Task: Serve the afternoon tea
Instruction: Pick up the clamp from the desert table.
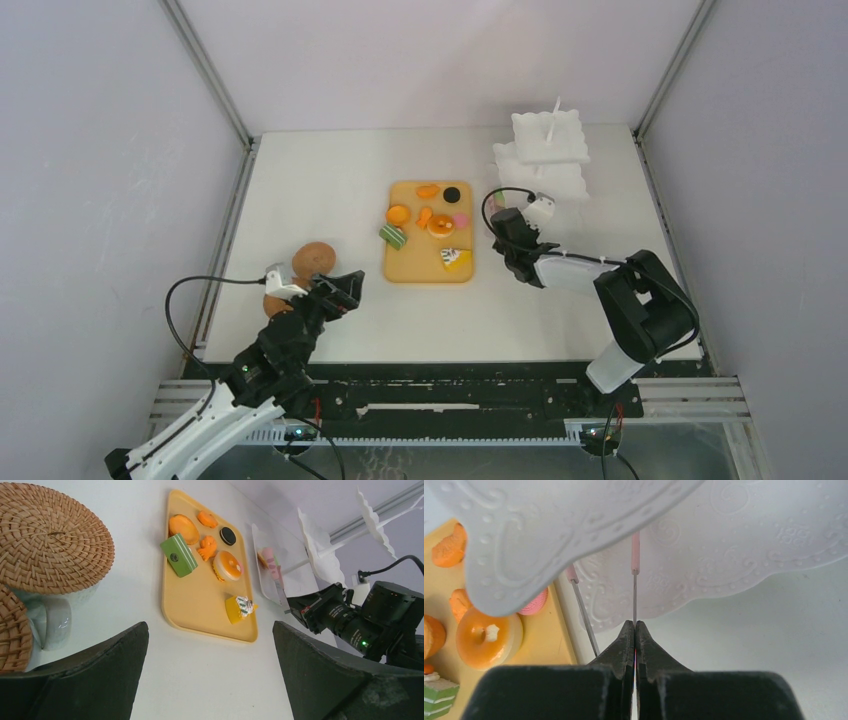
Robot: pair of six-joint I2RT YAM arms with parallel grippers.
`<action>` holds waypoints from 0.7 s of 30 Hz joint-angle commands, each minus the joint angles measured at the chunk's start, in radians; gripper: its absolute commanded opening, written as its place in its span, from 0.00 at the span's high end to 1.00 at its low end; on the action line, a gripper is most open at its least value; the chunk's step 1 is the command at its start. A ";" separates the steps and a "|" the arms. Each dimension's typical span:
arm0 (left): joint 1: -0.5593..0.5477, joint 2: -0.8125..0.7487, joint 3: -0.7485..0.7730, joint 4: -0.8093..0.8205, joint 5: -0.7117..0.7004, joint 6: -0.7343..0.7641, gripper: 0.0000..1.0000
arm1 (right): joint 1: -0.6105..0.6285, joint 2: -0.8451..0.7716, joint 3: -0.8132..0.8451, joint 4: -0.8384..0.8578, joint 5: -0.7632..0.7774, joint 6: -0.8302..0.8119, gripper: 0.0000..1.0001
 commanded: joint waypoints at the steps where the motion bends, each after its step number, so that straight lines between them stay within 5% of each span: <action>1: 0.003 0.019 0.012 0.041 0.002 0.006 0.02 | -0.011 -0.049 0.003 0.066 0.013 -0.004 1.00; 21: 0.003 0.017 0.011 0.049 0.010 0.002 0.02 | 0.013 -0.111 0.003 0.024 0.052 -0.055 1.00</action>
